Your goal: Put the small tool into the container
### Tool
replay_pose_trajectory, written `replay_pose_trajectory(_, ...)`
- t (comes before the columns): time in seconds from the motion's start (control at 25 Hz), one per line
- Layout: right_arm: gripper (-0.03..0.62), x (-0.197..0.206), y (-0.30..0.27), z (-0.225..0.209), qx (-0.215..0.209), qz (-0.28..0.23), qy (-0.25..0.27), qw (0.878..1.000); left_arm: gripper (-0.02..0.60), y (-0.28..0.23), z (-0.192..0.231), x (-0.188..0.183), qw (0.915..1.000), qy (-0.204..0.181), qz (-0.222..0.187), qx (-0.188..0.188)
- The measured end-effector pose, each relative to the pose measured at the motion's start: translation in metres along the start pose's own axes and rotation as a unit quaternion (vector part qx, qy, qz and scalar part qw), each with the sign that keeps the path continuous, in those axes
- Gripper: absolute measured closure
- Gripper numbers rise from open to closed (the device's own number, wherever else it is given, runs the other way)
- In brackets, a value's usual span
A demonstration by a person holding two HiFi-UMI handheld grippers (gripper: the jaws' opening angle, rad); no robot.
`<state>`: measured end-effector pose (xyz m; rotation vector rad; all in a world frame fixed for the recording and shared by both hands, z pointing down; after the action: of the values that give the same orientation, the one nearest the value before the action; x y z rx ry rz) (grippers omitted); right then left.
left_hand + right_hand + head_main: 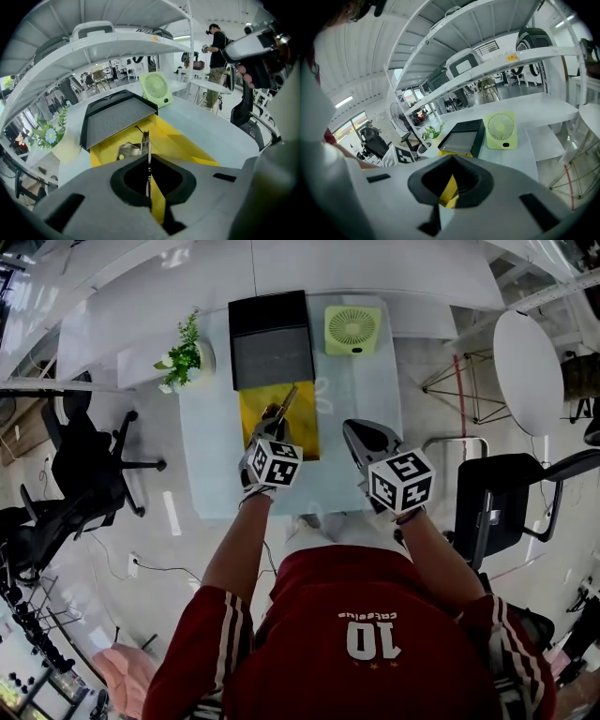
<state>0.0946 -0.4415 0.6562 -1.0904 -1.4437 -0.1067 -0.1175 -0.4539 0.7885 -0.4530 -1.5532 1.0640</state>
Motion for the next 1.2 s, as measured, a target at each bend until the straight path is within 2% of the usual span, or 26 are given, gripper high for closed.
replay_pose_trajectory(0.28, 0.588, 0.002, 0.007, -0.006, 0.009, -0.003, -0.008, 1.000, 0.574, -0.004, -0.009, 0.002, 0.9991, -0.041, 0.002, -0.013)
replay_pose_trajectory(0.44, 0.588, 0.002, 0.010, -0.004, 0.010, -0.005, -0.010, 1.000, 0.566, -0.004, -0.012, 0.002, 0.9998, -0.021, 0.002, 0.000)
replay_pose_trajectory(0.6, 0.589, 0.005, 0.013, -0.003, 0.011, -0.005, -0.016, 1.000, 0.511, 0.001, -0.017, -0.003, 0.9997, 0.001, -0.002, 0.024)
replay_pose_trajectory(1.2, 0.588, 0.004, 0.029, 0.003, 0.023, -0.019, -0.021, 0.999, 0.505, 0.017, -0.040, -0.006, 0.9983, 0.016, -0.021, 0.053)
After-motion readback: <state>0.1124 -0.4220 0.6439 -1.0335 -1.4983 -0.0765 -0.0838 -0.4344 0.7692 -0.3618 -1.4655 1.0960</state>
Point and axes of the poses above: the fingertips, and each gripper's own axes: y backward along the fingers, z to its left, x out of its underside, the point moved 9 cm from there along y, backward along the fingers, and after that the axes turned 12 degrees about y, right-handed, at the moved point
